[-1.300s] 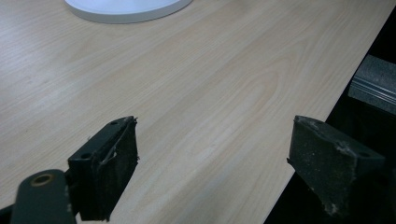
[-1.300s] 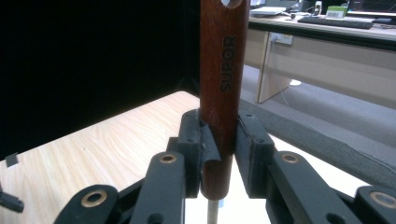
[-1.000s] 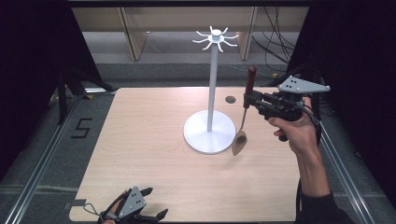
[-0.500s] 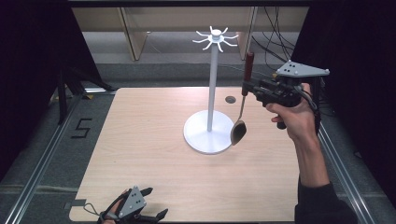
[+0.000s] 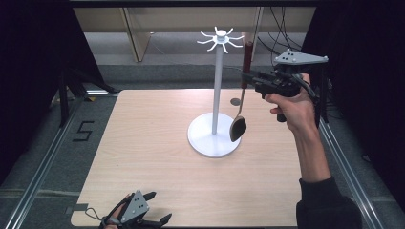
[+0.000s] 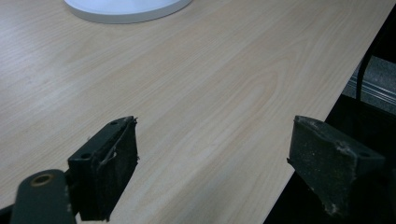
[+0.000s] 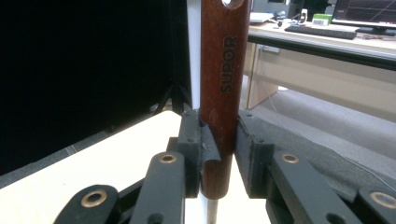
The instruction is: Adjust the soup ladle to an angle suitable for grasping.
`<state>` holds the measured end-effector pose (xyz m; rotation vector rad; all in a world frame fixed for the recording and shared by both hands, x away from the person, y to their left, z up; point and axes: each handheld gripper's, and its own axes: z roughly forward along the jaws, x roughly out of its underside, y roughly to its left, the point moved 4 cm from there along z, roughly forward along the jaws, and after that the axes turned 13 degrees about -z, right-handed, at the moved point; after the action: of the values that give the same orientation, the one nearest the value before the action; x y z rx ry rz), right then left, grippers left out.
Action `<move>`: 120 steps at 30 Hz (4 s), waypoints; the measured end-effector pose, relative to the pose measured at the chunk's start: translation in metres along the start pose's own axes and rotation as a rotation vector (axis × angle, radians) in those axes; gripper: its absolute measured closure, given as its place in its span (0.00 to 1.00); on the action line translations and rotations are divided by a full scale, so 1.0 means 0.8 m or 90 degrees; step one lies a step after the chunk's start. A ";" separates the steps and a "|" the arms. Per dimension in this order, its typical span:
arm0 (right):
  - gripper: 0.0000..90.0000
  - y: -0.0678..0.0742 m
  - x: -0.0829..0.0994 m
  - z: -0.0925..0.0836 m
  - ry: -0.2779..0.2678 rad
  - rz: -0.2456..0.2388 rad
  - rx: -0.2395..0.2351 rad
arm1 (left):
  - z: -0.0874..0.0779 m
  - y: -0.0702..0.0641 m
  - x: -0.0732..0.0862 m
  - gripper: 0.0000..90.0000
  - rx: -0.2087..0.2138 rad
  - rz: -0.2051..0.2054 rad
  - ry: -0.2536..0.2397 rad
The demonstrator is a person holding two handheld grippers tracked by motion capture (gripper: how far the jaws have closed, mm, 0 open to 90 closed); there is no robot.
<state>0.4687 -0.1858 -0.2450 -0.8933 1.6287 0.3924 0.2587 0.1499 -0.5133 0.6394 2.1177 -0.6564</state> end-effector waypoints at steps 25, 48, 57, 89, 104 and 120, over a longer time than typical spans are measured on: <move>0.82 -0.006 -0.013 0.023 0.030 0.017 -0.018 | -0.001 0.000 0.000 0.17 -0.002 0.004 0.005; 0.69 -0.004 -0.010 0.033 0.022 0.035 -0.024 | -0.002 0.000 0.001 0.17 0.000 0.006 0.011; 0.56 -0.005 0.014 0.012 0.033 0.043 -0.003 | -0.001 0.000 0.000 0.17 0.000 0.012 0.011; 0.45 0.029 0.076 -0.026 0.030 0.025 -0.008 | -0.001 0.000 0.001 0.17 0.002 0.005 0.012; 0.45 0.044 0.120 -0.032 0.013 0.045 -0.028 | 0.000 -0.002 0.000 0.17 0.001 -0.001 0.006; 0.44 0.056 0.153 -0.022 0.073 0.038 -0.060 | 0.002 -0.002 -0.003 0.17 0.009 0.001 0.004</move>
<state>0.4205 -0.2103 -0.3649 -0.9554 1.7566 0.4699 0.2600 0.1473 -0.5123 0.6523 2.1199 -0.6690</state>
